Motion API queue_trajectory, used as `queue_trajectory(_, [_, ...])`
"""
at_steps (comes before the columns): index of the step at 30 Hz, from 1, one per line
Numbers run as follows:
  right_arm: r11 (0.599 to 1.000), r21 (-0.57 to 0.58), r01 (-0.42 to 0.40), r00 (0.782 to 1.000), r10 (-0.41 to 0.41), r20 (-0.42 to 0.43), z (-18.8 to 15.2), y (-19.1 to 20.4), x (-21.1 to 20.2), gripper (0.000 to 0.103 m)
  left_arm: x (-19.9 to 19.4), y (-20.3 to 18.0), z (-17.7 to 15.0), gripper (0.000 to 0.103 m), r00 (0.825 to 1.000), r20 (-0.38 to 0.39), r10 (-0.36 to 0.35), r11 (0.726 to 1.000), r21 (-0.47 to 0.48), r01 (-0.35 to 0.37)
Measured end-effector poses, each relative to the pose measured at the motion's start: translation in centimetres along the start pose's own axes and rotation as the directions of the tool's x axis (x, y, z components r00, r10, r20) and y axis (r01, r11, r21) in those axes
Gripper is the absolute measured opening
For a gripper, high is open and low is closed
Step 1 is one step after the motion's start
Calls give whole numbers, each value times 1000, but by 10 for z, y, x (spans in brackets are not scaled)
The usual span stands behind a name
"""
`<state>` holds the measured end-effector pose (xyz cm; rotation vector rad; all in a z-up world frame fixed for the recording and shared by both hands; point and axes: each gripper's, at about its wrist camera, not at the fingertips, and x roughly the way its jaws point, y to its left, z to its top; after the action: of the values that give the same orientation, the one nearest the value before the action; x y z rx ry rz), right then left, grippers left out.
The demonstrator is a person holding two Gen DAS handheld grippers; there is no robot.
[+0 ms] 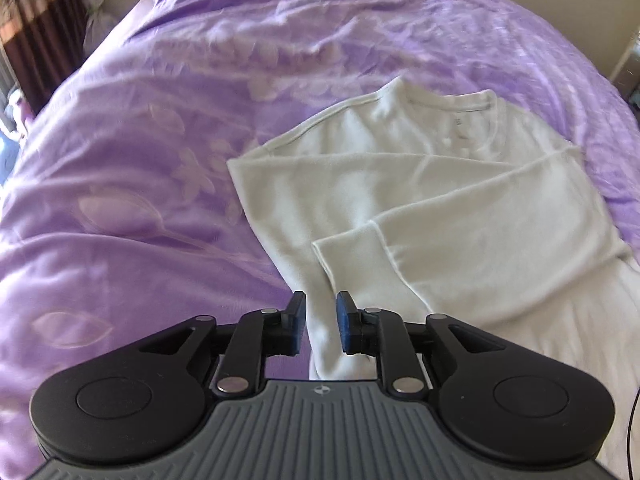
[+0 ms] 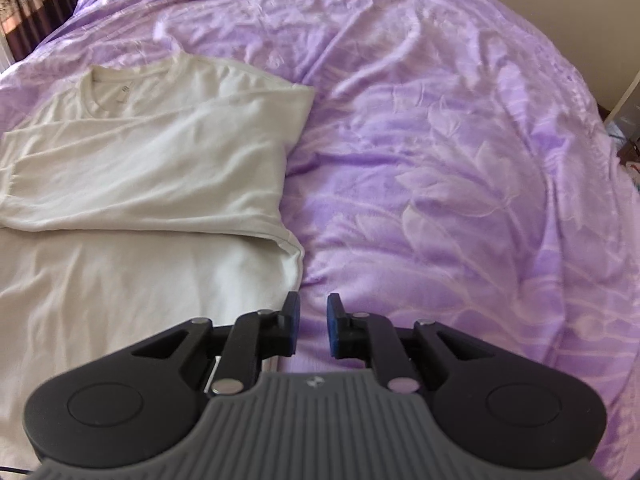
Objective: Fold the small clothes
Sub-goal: 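Open both tools and move them toward the sweatshirt hem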
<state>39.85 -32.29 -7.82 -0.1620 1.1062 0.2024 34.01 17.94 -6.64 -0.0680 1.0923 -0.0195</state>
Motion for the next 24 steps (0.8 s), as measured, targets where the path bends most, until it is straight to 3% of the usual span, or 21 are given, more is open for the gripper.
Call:
queue_trajectory(5, [999,-35,4,996,-1,92,-6,4,-60,7,-59,-21,-18,21,998,49,-25,989,148,17])
queue_trajectory(14, [991,-136,-8,972,40,230,-36,10,-180,7,-160,-54,-69,24,987,108,-118,927,367,70])
queue_trajectory(20, [969,-245,37,978,15,208,-71,15,-236,7,-185,-68,-111,25,983,80,-163,878,467,107])
queue_trajectory(24, [943,-331,44,989,6,148,-104,23,-248,7,-185,-80,-145,26,986,17,-166,817,562,128])
